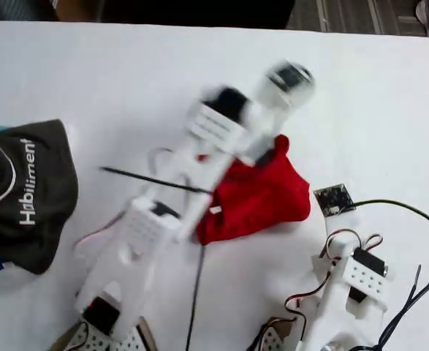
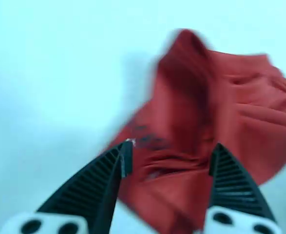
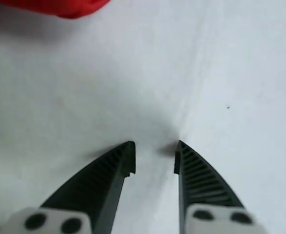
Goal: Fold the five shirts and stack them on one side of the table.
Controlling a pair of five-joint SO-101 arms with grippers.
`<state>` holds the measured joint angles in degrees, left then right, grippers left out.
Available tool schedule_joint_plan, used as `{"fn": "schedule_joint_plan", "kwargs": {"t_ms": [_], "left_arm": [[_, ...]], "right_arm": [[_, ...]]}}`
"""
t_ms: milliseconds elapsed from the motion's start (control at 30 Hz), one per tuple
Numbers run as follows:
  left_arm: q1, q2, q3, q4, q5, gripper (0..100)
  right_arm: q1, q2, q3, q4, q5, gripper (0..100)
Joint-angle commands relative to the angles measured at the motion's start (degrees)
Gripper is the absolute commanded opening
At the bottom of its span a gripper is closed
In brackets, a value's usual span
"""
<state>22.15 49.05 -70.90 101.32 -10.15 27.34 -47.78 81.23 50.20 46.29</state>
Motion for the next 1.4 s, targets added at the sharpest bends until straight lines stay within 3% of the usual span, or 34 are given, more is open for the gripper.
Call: {"fn": "schedule_joint_plan", "kwargs": {"t_ms": [0, 167, 333, 533, 700, 900, 1100, 1367], "left_arm": [[-13.01, -11.87, 5.23, 1.05, -0.35, 27], [-29.19, -25.41, 21.85, 1.05, -6.68, 16], [-40.53, -38.24, 37.32, 0.53, -12.57, 14], [-49.76, -51.25, 58.15, -5.71, -16.26, 14], [-51.08, -60.13, 76.79, -12.92, -16.44, 14], [-51.08, -68.84, 91.82, -19.69, -16.26, 14], [-51.08, -72.44, 96.4, -21.01, -16.35, 14], [-51.16, -72.44, 96.4, -20.92, -16.35, 14]], "right_arm": [[0.4, -0.84, -4.48, 0.57, -0.44, 14.5], [-4.97, -0.57, -24.09, 16.22, -0.44, 14.8], [-21.14, 7.87, -41.85, 28.44, -4.22, 14.8], [-38.81, 27.21, -60.31, 34.68, -10.55, 14.7], [-48.48, 39.69, -75.34, 37.58, -10.9, 14.6], [-55.16, 54.46, -90.11, 38.02, -16.7, 14.8], [-59.74, 64.31, -94.59, 40.22, -17.76, 14.6], [-56.84, 69.23, -94.42, 40.22, -15.65, 14.5]]}}
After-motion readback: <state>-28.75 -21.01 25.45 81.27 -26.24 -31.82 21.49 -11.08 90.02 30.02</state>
